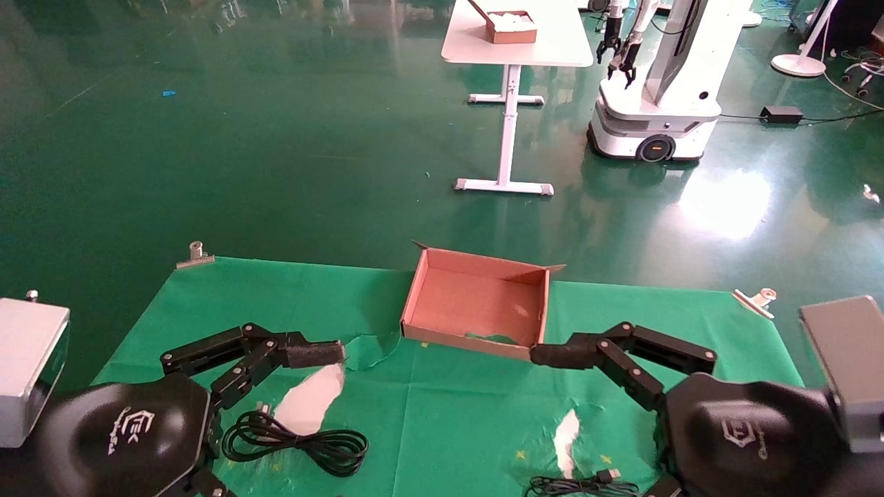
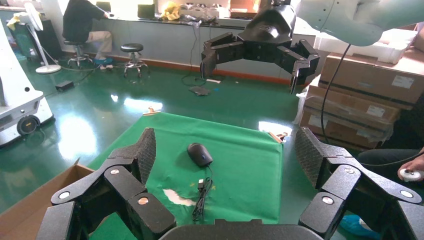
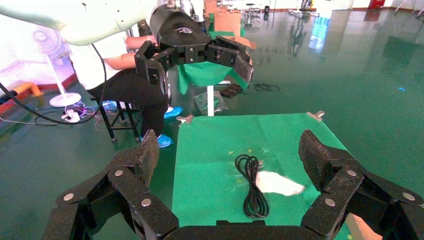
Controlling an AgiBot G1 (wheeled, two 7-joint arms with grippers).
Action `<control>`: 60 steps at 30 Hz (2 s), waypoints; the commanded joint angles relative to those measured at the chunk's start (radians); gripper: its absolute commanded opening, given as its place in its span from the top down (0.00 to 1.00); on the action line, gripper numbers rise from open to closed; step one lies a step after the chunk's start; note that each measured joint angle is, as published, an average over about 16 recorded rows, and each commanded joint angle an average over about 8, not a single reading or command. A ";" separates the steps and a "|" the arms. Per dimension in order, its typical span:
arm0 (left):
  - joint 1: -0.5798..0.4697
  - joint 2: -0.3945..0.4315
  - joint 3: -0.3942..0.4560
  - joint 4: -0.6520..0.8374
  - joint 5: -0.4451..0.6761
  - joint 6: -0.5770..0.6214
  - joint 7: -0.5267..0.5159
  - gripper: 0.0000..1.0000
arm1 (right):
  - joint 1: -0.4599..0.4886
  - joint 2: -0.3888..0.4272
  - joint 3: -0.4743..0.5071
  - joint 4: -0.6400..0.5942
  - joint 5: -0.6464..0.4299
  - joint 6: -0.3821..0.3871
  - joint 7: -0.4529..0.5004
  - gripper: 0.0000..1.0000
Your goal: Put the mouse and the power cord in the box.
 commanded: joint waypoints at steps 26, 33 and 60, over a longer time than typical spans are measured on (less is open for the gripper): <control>0.000 0.000 0.000 0.000 0.000 0.000 0.000 0.00 | 0.000 0.000 0.000 0.000 0.000 0.000 0.000 0.00; 0.000 0.000 0.000 0.000 0.000 0.000 0.000 0.00 | 0.000 0.000 0.000 0.000 0.000 0.000 0.000 0.00; -0.018 -0.022 0.054 -0.024 0.141 -0.008 -0.020 0.00 | 0.007 0.019 -0.031 0.029 -0.124 0.011 -0.040 0.00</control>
